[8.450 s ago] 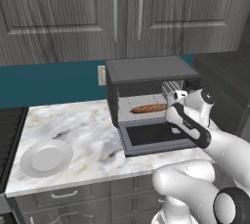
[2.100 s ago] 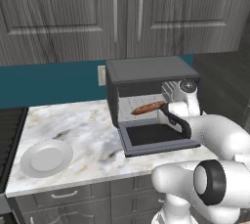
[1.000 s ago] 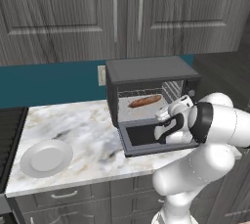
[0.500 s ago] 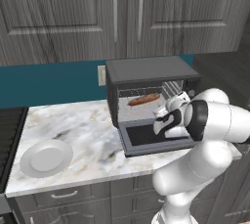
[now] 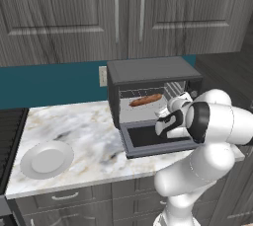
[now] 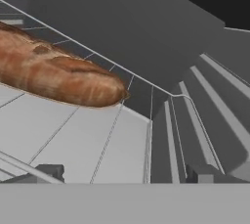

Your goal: Pull the toaster oven rack outwards. Pick up the baguette from the plate and place it on the toaster oven rack. Close the toaster oven door fully and set the temperature to the lowest setting.

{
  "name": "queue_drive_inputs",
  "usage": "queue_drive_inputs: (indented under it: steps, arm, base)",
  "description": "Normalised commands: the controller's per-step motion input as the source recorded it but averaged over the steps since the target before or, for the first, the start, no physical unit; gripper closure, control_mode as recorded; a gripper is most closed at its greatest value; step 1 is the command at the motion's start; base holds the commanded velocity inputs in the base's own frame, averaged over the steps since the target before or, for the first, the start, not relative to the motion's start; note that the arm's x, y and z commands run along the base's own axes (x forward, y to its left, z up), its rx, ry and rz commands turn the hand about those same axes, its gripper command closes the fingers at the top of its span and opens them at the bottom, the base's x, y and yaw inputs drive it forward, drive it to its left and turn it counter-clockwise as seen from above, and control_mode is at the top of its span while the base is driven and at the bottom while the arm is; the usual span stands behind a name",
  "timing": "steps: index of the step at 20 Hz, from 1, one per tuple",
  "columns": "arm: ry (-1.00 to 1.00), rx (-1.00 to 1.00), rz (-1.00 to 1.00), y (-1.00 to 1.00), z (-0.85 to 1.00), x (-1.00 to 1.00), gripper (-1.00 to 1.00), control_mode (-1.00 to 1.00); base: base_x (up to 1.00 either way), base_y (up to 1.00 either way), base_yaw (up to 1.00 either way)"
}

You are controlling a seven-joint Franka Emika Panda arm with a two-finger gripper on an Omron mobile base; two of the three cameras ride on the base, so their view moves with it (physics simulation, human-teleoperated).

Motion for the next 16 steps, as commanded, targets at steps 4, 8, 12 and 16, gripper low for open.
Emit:
queue_drive_inputs:
  steps: [4,8,12,16]
  arm:
    - [0.0,0.0,-0.02,0.01,0.0,0.53,-1.0,-1.0]
    - [0.0,0.0,-0.03,0.02,0.0,0.57,-1.0,-1.0]
    - [0.0,0.0,0.0,0.0,0.0,0.08,-1.0,-1.0]
    - [0.0,0.0,0.0,0.0,0.0,0.0,-1.0,-1.0]
  base:
    - [0.0,0.0,0.0]
    - [0.0,0.0,0.0]
    - [0.0,0.0,0.0]
    - [0.0,0.0,0.0]
